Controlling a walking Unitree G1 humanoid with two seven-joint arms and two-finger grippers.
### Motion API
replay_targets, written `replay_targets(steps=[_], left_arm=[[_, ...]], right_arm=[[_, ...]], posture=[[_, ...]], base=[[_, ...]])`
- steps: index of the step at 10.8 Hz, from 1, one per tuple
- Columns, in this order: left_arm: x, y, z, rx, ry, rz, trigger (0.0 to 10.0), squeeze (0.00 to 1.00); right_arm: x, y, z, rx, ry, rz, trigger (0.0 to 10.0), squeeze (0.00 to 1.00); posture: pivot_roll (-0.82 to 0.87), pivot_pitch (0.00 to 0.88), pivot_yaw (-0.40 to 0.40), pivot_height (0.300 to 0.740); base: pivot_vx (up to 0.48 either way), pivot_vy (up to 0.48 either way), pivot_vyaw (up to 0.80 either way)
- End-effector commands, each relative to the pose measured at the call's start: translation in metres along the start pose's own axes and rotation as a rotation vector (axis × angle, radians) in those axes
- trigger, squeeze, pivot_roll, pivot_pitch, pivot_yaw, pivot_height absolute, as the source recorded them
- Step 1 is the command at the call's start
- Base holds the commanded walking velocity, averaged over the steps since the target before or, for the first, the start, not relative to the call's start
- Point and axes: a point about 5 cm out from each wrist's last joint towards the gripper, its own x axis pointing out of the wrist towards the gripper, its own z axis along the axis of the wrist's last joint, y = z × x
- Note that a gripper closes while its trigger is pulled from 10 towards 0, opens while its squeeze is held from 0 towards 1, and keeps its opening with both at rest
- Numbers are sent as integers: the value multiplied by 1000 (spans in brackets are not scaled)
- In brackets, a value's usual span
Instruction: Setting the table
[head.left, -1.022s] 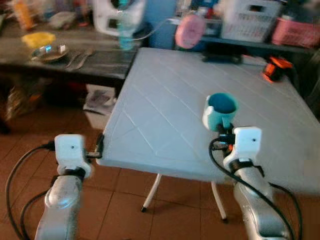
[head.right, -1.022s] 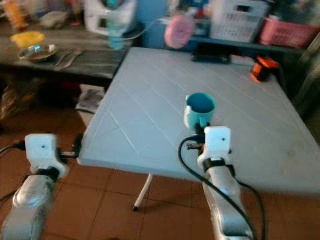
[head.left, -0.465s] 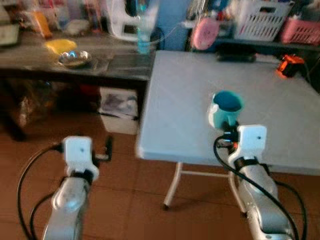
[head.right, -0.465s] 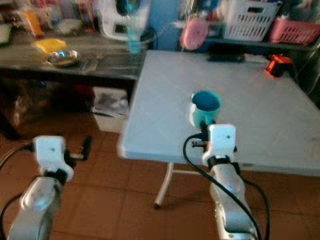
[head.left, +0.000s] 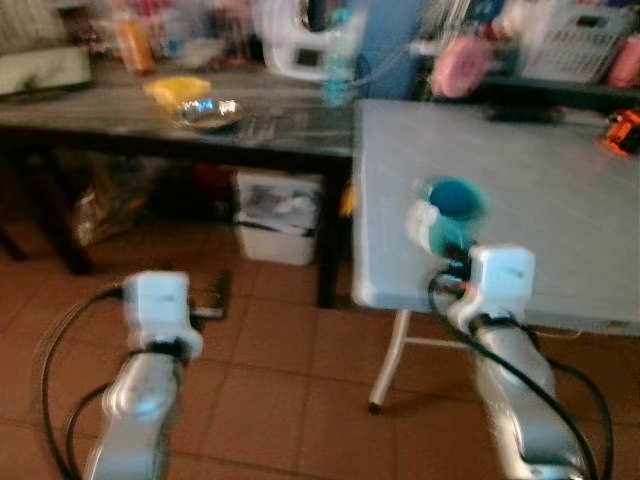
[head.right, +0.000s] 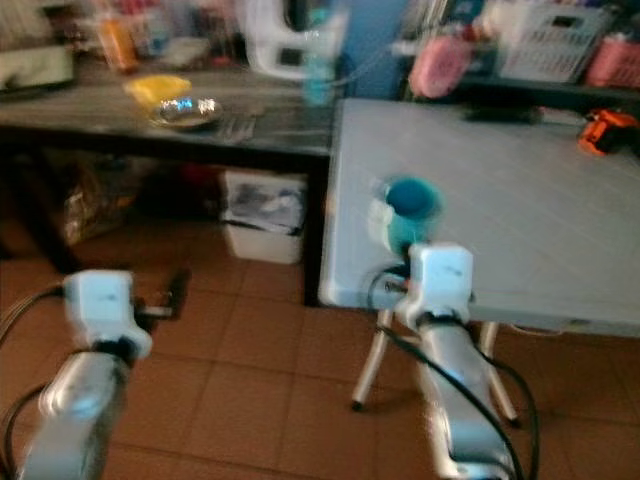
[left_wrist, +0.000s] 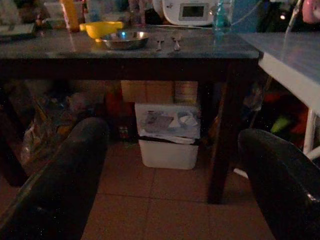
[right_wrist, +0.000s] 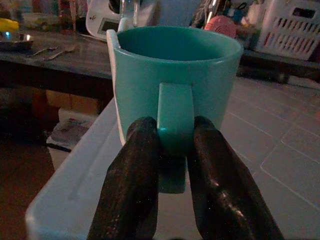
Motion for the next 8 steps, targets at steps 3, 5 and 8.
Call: replay_targets(steps=[3, 5, 8], left_arm=[[4, 2, 4, 10, -15, 9, 10000, 0], [5, 2, 4, 13, -19, 10, 10000, 0], [6, 0, 5, 15, -19, 7, 10000, 0]], right_arm=[[3, 8, 8, 12, -36, 16, 10000, 0], [4, 8, 7, 9, -36, 15, 10000, 0], [4, 7, 7, 6, -38, 7, 10000, 0]], posture=[[149, 15, -56, 740], [151, 14, -56, 740], [152, 13, -52, 740]], base=[[0, 480, 0], [0, 480, 0], [0, 480, 0]])
